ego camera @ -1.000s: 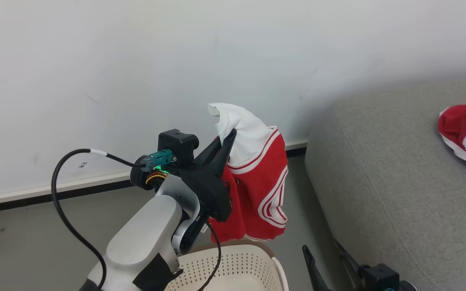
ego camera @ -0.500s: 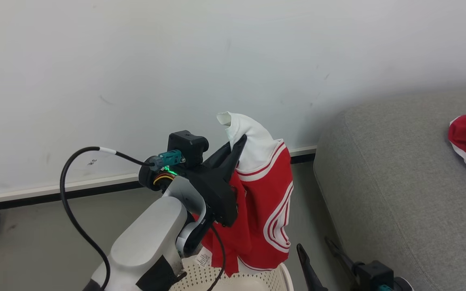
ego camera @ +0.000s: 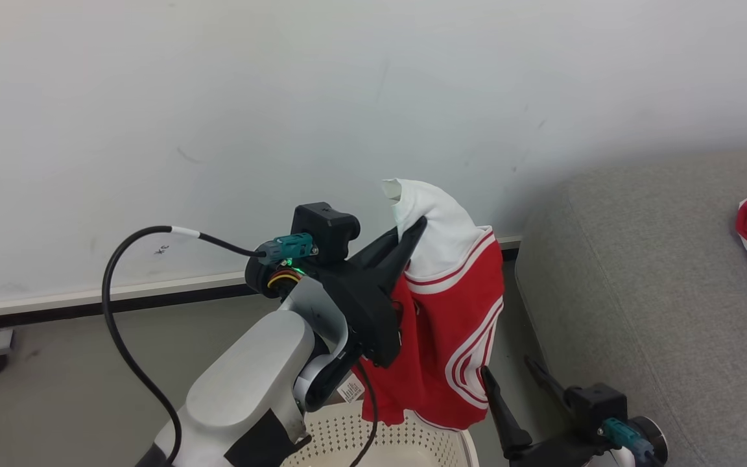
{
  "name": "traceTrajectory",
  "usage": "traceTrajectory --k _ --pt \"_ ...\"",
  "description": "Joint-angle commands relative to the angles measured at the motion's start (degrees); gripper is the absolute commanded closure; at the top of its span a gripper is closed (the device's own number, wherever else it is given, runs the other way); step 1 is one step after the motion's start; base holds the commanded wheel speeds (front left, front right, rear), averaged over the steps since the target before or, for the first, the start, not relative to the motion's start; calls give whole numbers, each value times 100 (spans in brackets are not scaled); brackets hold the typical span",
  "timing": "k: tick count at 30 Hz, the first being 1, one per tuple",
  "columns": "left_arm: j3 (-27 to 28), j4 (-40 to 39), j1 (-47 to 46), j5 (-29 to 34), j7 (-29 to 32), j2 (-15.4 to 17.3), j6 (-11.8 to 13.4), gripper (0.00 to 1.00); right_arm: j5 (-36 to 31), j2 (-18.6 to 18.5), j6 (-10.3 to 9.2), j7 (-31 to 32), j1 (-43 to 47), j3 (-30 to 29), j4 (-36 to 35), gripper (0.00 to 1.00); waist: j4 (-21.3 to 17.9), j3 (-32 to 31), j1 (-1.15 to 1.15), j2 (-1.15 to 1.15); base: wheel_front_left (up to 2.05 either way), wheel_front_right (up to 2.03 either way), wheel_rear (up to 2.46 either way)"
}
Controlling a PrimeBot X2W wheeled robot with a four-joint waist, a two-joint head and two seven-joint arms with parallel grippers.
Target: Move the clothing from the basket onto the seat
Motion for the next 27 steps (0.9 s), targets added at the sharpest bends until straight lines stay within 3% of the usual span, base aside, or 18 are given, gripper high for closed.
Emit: traceTrajectory --k 1,11,27 --pt "-22 -90 -65 -93 45 1 10 100 -9 -1 0 9 -75 -58 63 0 31 -3 -1 0 0 0 0" --pt "-197 -808 -108 -240 434 -1 -10 100 110 58 0 7 -333 -65 521 0 182 -8 -1 0 0 0 0" --pt "-525 -1919 174 -683 967 -4 65 100 451 72 0 -201 -949 411 877 0 309 29 -1 0 0 0 0"
